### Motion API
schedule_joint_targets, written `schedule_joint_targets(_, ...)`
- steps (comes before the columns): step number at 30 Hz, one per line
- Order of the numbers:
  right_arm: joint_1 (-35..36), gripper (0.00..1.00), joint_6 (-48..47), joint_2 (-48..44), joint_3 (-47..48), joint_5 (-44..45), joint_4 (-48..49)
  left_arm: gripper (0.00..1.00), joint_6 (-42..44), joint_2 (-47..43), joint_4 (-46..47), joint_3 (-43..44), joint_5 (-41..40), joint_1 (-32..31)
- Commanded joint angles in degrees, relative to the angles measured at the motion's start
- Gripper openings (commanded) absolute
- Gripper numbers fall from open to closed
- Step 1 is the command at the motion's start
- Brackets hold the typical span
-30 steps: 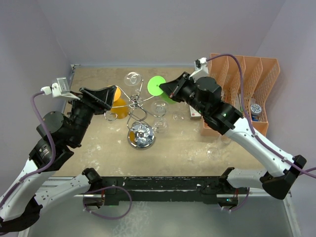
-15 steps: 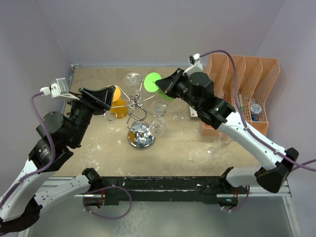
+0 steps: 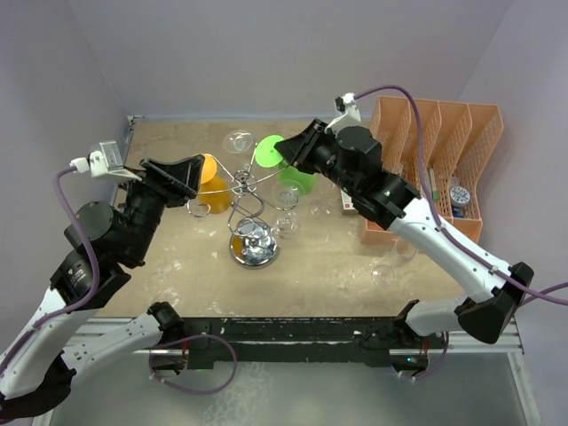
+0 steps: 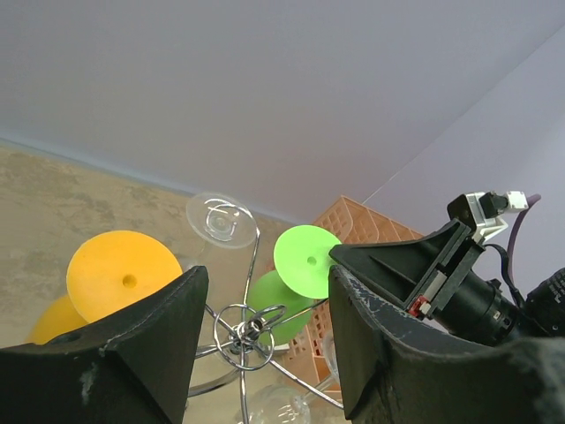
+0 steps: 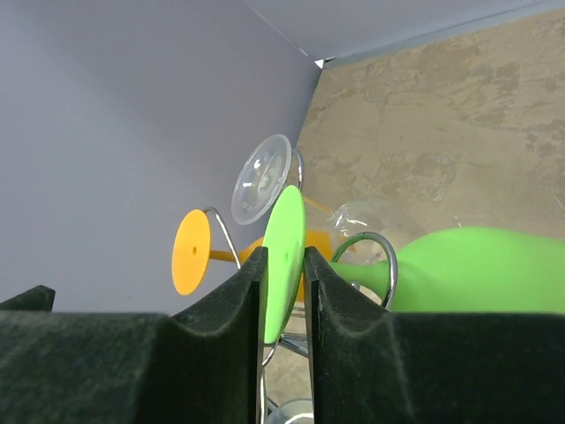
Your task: Place the wine glass upside down on the wine glass rack
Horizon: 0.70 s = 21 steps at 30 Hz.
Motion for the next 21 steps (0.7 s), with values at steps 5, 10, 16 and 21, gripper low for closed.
schedule_joint_targets(5, -0.14, 0.41, -4.46, 0.44, 4.39, 1.07, -0.09, 0.54, 1.79, -0.62, -0.02, 1.27, -0.89, 0.08)
schedule_joint_targets(10, -0.25, 0.50, -6.07, -0.22, 4.84, 3.03, -1.30, 0.55, 1.78, -0.66, -0.63, 1.39, -1.05, 0.08)
schedule_joint_targets(16, -0.49, 0.61, -10.37, -0.67, 7.48, 5.47, -4.23, 0.54, 3.32, -1.80, -1.86, 1.74, -2.26, 0.08)
schedule_joint_targets(21, -0.68, 0.64, -12.27, -4.80, 4.62, 10.56, -3.33, 0.54, 4.98, -3.52, -6.43, 2.61, -3.08, 0.08)
